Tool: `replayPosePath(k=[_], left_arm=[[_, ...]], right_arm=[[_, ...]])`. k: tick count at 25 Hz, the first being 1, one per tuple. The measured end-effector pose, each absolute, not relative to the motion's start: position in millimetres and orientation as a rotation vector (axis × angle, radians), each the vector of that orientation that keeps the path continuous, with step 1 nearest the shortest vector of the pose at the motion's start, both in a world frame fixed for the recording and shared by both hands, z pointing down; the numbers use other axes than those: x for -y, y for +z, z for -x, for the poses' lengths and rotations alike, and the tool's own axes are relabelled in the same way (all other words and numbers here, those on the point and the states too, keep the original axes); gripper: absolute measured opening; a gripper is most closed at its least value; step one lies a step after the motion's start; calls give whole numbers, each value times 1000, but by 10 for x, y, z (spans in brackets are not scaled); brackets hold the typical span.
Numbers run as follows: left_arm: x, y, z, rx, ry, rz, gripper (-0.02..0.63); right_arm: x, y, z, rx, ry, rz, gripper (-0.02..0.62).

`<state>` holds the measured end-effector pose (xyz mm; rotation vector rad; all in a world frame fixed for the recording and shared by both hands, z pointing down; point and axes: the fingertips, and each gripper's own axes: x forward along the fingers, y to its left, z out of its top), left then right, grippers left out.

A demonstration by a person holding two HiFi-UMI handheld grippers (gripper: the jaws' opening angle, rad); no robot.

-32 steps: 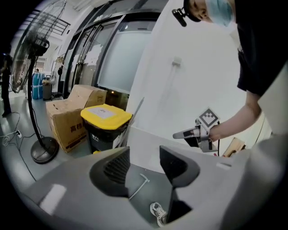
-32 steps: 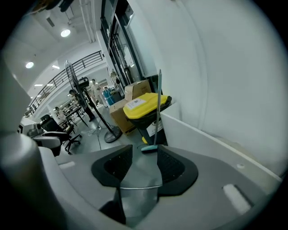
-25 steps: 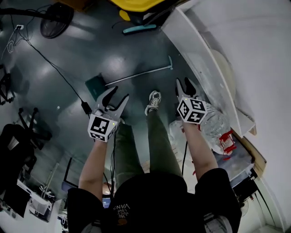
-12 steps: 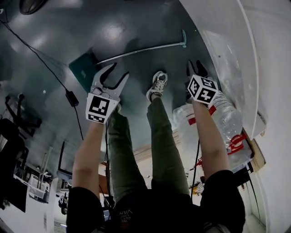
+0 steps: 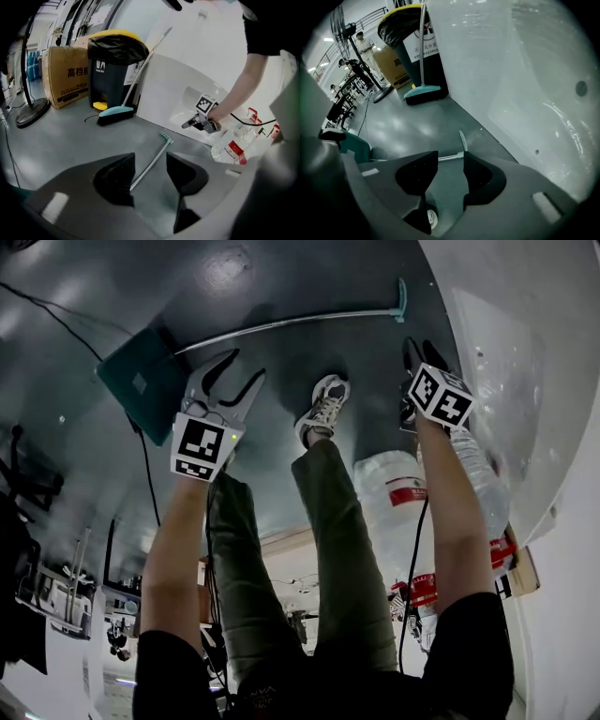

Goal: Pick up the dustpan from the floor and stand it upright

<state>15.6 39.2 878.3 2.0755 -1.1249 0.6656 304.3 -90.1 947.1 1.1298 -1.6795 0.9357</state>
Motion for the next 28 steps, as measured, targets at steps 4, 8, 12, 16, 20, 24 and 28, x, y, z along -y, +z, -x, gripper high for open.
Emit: replayPosePath(k=[4,8,12,16,20,24,28], left_arm=[[-324,9095,-274,1117,658,-2060,229],[-254,9409,-406,1111,658,-2042,229],[-205,9694,-522,1097,677,-2036,227],[-223,9903,-636,1062,697,-2031,227],[-264,10163,-723,1018,732,-2022,228],[-322,10344,-749,973,765,-2011,228],[-285,10362,-704,978,770,-1997,227]], right_arm=[[980,9839,-3040,1683,909,-1067,149],[1128,10192,-3091,1686,897,-1056,148],[1284,10536,-3145,1682,887,-1060,147],[1366,10830,-3229,1660,869,-1054,147],[1467,11043,-3227,1661,826,-1007,147],[1462,11195,-3191,1641,811,-957,146],[1478,11220,-3189,1612,799,-959,61]])
